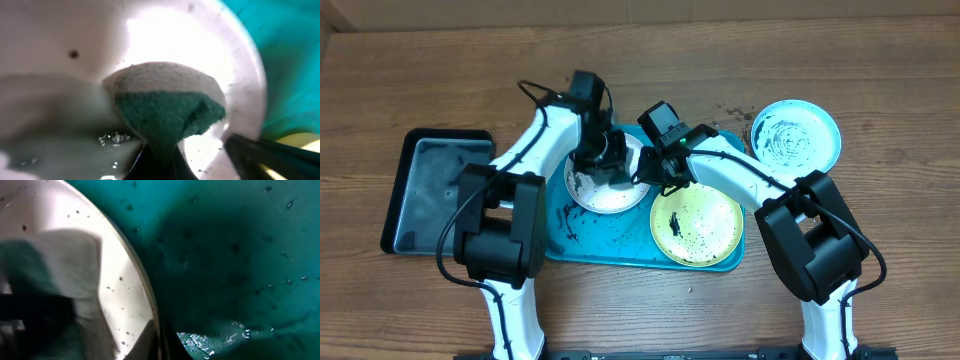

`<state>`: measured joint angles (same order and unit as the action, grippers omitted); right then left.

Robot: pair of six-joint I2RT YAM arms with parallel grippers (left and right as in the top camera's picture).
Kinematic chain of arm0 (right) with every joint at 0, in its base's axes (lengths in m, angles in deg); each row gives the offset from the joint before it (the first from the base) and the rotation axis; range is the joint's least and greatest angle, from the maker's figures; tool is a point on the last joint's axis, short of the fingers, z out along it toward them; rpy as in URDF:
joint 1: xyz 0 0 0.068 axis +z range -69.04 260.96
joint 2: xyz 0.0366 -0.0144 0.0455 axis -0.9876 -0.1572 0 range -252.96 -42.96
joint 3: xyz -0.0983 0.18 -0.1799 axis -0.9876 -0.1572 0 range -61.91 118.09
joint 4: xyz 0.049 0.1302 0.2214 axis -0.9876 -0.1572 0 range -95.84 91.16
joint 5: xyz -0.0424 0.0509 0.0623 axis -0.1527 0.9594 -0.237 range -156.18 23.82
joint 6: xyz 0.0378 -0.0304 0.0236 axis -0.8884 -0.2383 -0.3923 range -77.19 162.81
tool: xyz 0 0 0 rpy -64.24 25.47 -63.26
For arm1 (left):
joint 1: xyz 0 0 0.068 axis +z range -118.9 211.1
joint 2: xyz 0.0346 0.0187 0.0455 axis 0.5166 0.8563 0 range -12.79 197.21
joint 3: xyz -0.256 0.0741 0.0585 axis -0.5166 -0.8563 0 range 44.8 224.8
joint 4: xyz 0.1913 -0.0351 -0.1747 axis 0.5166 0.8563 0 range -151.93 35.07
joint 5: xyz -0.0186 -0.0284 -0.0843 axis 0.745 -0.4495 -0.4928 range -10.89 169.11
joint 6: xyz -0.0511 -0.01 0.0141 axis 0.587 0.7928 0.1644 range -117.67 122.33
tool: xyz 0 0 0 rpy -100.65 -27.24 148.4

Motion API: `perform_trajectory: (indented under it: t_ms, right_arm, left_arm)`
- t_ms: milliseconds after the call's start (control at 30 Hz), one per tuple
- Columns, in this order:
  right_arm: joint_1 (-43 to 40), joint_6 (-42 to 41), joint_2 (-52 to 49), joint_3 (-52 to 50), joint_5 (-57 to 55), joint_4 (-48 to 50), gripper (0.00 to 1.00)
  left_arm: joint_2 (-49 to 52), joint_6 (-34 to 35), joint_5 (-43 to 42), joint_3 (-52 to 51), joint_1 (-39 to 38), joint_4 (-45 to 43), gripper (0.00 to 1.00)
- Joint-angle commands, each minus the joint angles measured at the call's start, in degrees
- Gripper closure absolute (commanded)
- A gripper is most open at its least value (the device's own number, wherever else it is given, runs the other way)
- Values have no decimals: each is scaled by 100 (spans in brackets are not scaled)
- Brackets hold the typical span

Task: Clean dirty plates on tray and stack at the side
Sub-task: 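Bring the sponge from the basin onto the white plate with left gripper, then return the sponge to the basin with the left gripper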

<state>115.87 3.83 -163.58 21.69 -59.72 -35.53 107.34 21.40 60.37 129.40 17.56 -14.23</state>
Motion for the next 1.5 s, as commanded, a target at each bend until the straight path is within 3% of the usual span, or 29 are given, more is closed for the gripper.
perform_trajectory:
  t_ms: [0,67,200,333,467,600,733,967,1167,1467]
  right_arm:
    - [-22,-28,-37,9,-125,-9,96]
    - [-20,-26,-37,9,-125,-9,96]
    - [-22,-26,-37,9,-125,-9,96]
    - [-22,-26,-37,11,-127,-4,96]
    - [-20,44,-37,11,-122,-9,96]
    - [-20,339,-24,118,114,-31,96]
    - [-15,758,-24,640,153,-402,96]
    - [39,1672,-24,2002,-553,-1526,96]
    - [634,2192,-22,3036,-2697,-2575,96]
    - [1639,2190,-22,3265,-4621,-2973,96]
  left_arm:
    - [63,184,1110,-273,-31,24,96]
    - [63,446,2308,-289,-26,184,96]
    - [59,828,3757,-256,-26,354,96]
    - [7,1250,4750,-142,-26,584,96]
    - [-107,1740,5224,289,-26,1128,96]
    - [-332,2109,5056,841,87,1484,96]
    - [-946,2087,4089,1215,601,1419,96]
    - [-1478,1604,1998,1215,2583,1510,96]
    - [-1322,1604,1912,739,3713,1587,96]
    - [-1150,1604,1932,-332,4546,256,96]
